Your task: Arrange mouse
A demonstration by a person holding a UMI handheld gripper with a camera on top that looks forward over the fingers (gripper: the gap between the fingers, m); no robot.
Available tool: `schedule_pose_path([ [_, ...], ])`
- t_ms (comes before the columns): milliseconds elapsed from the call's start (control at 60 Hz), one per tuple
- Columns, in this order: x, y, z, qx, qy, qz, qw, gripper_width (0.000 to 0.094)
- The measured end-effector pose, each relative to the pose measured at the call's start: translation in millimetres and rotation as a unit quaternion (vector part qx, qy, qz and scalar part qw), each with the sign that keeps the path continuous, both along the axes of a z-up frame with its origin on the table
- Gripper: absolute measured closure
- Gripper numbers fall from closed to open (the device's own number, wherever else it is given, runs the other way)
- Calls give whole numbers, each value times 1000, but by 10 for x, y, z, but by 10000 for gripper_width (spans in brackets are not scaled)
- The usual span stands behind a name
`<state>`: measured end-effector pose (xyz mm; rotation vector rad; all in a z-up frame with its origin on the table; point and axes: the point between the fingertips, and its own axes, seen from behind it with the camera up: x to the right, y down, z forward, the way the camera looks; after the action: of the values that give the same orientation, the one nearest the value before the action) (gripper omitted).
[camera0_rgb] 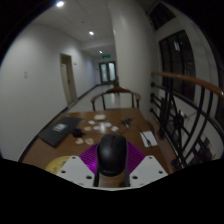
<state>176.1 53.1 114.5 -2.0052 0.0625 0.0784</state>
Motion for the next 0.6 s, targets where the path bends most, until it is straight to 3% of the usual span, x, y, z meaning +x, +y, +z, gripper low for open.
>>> schedule_pose_path([
  [100,-690,-242,555,47,1,50,998,582],
  [167,-1093,-289,578,40,4,71,997,581],
  [250,-1469,-344,130,6,-7,97,995,580],
  [483,-1648,-437,-1054,-88,-38,94,991,582],
  [567,-1654,-485,-1329,-121,-56,119,984,470],
  [600,-1669,-404,-1275,-100,-57,126,985,418],
])
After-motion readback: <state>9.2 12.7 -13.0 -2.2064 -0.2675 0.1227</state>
